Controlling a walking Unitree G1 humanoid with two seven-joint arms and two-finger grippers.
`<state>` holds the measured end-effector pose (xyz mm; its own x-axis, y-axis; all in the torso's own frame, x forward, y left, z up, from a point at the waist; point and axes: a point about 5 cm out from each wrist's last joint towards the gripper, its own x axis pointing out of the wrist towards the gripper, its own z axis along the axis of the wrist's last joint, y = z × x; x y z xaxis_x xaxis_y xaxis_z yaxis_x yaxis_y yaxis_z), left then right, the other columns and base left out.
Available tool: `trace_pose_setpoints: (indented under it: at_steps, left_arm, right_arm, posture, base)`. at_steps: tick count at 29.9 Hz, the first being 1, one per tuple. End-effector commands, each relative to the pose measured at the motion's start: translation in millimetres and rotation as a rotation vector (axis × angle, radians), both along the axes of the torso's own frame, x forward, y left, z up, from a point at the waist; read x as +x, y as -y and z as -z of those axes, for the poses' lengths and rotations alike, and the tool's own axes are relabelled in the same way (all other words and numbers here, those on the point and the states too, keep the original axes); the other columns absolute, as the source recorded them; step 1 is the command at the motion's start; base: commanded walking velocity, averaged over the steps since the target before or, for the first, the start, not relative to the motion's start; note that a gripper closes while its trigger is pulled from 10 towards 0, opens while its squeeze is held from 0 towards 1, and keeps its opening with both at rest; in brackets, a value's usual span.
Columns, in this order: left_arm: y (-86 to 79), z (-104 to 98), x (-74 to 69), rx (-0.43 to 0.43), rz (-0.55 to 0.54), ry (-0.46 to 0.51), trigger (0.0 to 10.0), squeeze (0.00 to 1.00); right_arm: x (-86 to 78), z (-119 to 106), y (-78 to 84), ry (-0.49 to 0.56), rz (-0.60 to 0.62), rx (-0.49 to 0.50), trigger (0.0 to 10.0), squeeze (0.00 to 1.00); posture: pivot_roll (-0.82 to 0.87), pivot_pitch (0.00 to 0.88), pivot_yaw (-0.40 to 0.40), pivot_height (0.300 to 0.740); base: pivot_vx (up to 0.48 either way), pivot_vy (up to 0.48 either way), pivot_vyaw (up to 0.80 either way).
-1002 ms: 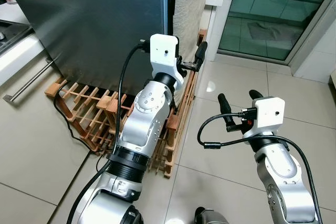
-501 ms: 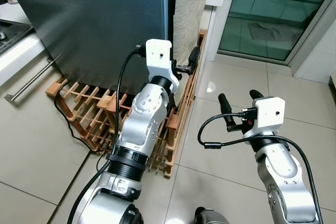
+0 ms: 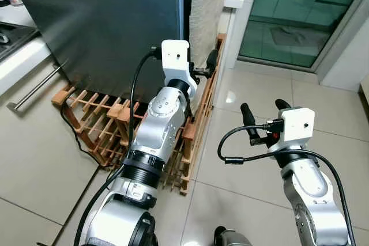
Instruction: Restocking fridge
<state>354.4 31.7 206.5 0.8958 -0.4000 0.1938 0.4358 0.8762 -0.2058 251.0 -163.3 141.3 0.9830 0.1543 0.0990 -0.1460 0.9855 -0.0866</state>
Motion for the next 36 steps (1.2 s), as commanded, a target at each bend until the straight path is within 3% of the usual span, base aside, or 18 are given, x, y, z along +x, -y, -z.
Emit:
trace_pose_setpoints:
  at_steps: [1,4,9,11,14,16,19,20,24,27,32,36]
  left_arm:
    - [46.3,-25.3,-11.2,-0.080,0.147,0.038,10.0,0.00]
    - [48.8,-22.1,-9.0,-0.062,0.135,0.017,10.0,0.00]
    - [51.2,-9.2,-3.0,-0.060,0.095,-0.097,10.0,0.00]
    - [50.0,-10.0,-2.3,-0.060,0.099,-0.083,10.0,0.00]
    - [33.4,-23.7,-8.5,-0.061,0.129,0.039,10.0,0.00]
    - [14.0,-28.6,-18.2,-0.045,0.136,0.125,10.0,0.00]
    - [-22.8,-18.3,-28.1,-0.008,0.044,0.153,10.0,0.00]
    - [-22.8,-18.3,-28.1,-0.008,0.044,0.153,10.0,0.00]
    - [-70.8,14.1,-28.8,0.049,-0.254,0.113,10.0,0.00]
    - [-88.5,27.7,-29.0,0.132,-0.382,0.146,10.0,0.00]
    - [-101.9,29.7,-33.0,0.225,-0.455,0.206,10.0,0.00]
    - [-93.2,14.0,-32.0,0.153,-0.418,0.232,10.0,0.00]
  right_arm:
    - [-0.8,-2.7,1.1,0.007,0.007,-0.007,10.0,0.19]
    - [2.5,-5.4,5.7,0.020,0.029,-0.012,10.0,0.19]
    - [3.5,-8.1,7.9,0.030,0.044,-0.014,10.0,0.19]
    - [3.3,-8.2,6.8,0.031,0.044,-0.015,10.0,0.19]
    - [0.8,-15.9,6.6,0.059,0.061,-0.006,10.0,0.19]
    - [-3.0,-20.5,6.7,0.084,0.077,-0.007,10.0,0.19]
    - [-8.6,-23.2,10.8,0.103,0.130,0.014,10.0,0.19]
    - [-8.6,-23.2,10.8,0.103,0.130,0.014,10.0,0.19]
    - [-10.3,-19.1,19.4,0.143,0.197,-0.002,10.0,0.20]
    - [-5.0,-19.9,24.6,0.163,0.222,-0.003,10.0,0.20]
    - [6.9,-23.3,22.7,0.183,0.206,-0.023,10.0,0.20]
    - [11.1,-24.3,23.9,0.185,0.208,-0.027,10.0,0.20]
  posture:
    - [-0.21,0.106,0.050,0.732]
    - [-0.22,0.105,0.060,0.732]
    - [-0.22,0.112,0.066,0.732]
    - [-0.22,0.113,0.068,0.732]
    - [-0.23,0.109,0.076,0.732]
    - [-0.23,0.106,0.079,0.732]
    - [-0.22,0.106,0.075,0.732]
    - [-0.22,0.106,0.075,0.732]
    - [-0.20,0.100,0.055,0.732]
    - [-0.17,0.091,0.035,0.732]
    - [-0.16,0.074,0.026,0.732]
    - [-0.16,0.077,0.020,0.732]
  base:
    - [0.000,0.000,0.00]
    - [0.000,0.000,0.00]
    - [0.000,0.000,0.00]
    - [0.000,0.000,0.00]
    - [0.000,0.000,0.00]
    - [0.000,0.000,0.00]
    - [0.000,0.000,0.00]
    - [0.000,0.000,0.00]
    - [0.000,0.000,0.00]
    - [0.000,0.000,0.00]
    - [0.000,0.000,0.00]
    - [0.000,0.000,0.00]
